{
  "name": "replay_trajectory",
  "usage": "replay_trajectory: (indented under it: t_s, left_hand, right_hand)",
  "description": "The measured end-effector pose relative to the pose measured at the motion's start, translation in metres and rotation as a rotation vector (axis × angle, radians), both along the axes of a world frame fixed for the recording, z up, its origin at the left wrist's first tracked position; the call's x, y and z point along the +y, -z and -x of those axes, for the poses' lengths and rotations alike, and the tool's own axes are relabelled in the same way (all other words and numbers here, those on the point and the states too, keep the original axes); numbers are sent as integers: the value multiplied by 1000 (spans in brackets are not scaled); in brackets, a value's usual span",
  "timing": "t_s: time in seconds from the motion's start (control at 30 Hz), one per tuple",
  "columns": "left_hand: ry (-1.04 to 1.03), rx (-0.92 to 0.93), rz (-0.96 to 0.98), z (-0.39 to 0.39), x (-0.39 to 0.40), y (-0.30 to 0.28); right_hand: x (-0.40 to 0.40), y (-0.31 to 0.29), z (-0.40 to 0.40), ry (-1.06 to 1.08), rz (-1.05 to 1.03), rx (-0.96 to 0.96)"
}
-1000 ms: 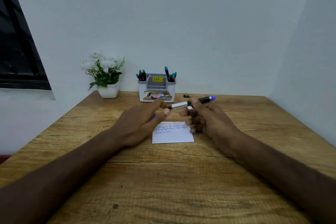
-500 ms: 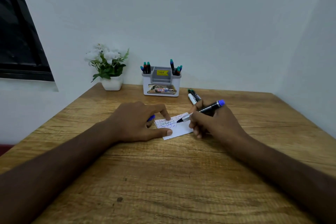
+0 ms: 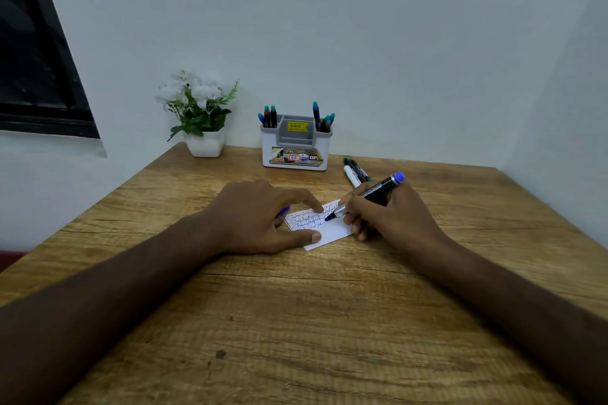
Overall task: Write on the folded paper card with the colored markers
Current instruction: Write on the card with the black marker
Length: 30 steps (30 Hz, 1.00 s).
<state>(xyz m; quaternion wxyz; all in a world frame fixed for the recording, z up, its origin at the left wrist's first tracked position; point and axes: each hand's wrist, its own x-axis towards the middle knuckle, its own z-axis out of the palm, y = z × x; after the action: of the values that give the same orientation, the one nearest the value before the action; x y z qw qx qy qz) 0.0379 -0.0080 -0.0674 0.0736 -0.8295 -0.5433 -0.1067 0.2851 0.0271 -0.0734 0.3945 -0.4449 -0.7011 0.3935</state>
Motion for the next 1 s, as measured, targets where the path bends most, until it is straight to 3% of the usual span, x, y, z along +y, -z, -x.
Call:
replay_trajectory:
  t_s: [1.0]
  left_hand:
    - [-24,-10,34,0,-1,-2]
  right_hand:
    - [8,3,-4,21,38,37]
